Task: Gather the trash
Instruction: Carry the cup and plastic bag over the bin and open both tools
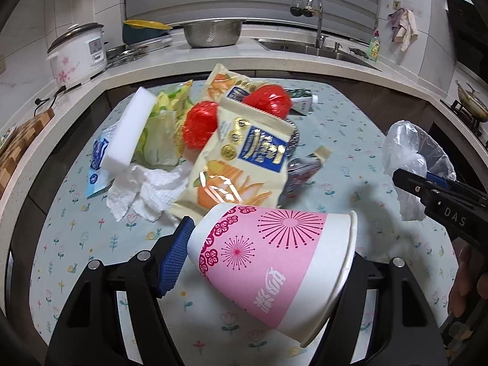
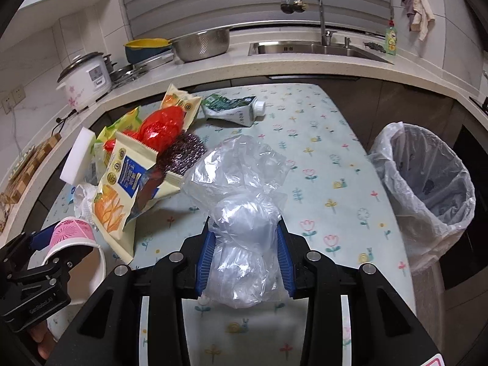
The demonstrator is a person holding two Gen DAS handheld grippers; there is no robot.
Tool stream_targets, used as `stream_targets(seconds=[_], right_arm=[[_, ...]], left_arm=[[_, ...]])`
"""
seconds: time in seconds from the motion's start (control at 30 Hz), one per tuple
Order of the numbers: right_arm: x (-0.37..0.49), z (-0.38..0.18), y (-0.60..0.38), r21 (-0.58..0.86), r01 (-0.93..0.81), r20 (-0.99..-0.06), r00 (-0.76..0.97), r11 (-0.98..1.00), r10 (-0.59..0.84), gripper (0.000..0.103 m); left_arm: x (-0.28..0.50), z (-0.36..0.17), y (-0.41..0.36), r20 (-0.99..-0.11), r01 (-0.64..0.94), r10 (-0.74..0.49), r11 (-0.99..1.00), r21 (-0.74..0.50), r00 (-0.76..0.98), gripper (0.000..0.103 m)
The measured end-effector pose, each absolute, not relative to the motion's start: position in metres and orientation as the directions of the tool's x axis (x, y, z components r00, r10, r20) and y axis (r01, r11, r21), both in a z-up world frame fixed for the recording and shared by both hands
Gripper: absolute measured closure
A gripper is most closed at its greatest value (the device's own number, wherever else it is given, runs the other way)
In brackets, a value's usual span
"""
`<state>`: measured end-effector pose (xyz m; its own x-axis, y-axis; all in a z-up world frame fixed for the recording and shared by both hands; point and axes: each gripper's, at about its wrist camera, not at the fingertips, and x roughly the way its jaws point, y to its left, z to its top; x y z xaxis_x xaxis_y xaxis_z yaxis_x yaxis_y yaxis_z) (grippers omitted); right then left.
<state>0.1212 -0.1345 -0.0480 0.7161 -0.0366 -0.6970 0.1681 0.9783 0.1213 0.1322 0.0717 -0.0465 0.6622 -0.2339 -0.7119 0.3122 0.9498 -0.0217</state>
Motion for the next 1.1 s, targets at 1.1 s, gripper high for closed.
stream_targets(seconds=[1.1], right_arm=[[0.113, -0.05, -0.399, 0.099, 0.558, -0.672, 0.648, 0.824, -0.359, 0.063]], left_arm=[[0.189, -0.018, -0.26, -0.679, 0.64, -0.514, 0.763, -0.084, 0.523, 0.035]])
